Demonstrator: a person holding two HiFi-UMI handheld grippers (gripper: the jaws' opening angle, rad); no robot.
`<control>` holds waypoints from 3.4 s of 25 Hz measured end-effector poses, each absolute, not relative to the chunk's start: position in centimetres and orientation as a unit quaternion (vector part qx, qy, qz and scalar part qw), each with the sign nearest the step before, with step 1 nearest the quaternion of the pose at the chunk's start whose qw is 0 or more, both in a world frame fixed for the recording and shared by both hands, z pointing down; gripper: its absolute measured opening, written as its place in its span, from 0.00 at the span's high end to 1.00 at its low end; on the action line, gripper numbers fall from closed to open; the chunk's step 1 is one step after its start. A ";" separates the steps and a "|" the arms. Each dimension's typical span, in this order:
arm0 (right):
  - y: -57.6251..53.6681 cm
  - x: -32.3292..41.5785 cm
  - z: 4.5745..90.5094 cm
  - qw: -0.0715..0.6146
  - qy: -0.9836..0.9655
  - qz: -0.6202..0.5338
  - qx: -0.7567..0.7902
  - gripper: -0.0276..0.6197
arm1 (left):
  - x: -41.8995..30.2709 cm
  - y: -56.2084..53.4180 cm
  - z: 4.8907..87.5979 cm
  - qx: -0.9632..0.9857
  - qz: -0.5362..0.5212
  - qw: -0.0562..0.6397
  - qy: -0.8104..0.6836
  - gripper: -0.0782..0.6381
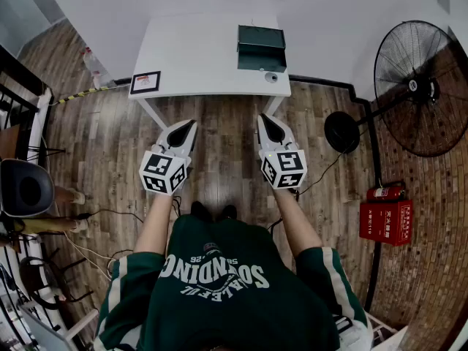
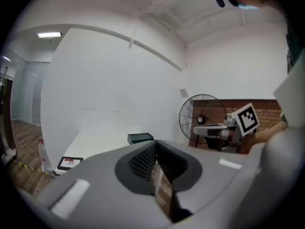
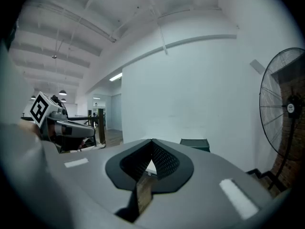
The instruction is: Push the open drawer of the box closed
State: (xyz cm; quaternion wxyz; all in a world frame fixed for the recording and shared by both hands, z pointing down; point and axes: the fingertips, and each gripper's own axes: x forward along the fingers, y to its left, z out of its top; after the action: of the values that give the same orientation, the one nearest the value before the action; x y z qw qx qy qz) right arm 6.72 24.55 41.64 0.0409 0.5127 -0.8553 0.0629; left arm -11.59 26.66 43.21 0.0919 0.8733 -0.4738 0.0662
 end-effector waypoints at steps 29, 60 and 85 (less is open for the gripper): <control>10.2 5.4 44.5 0.047 -0.857 0.081 0.506 0.96 | -12.7 11.2 45.8 0.876 0.064 0.101 -0.468 0.82; -16.6 5.5 43.5 0.054 -0.808 0.089 0.580 0.96 | -9.9 -19.1 45.7 0.922 0.073 0.116 -0.362 0.82; -9.6 14.0 58.6 0.106 -0.747 0.218 0.619 0.96 | -4.1 -16.5 54.7 0.914 0.156 0.192 -0.320 0.82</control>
State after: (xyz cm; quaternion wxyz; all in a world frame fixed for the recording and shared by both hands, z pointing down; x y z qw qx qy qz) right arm 14.01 -9.58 58.58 0.1061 0.6194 -0.7467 0.2178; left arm -4.10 -16.51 54.73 0.1922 0.9144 -0.3203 0.1562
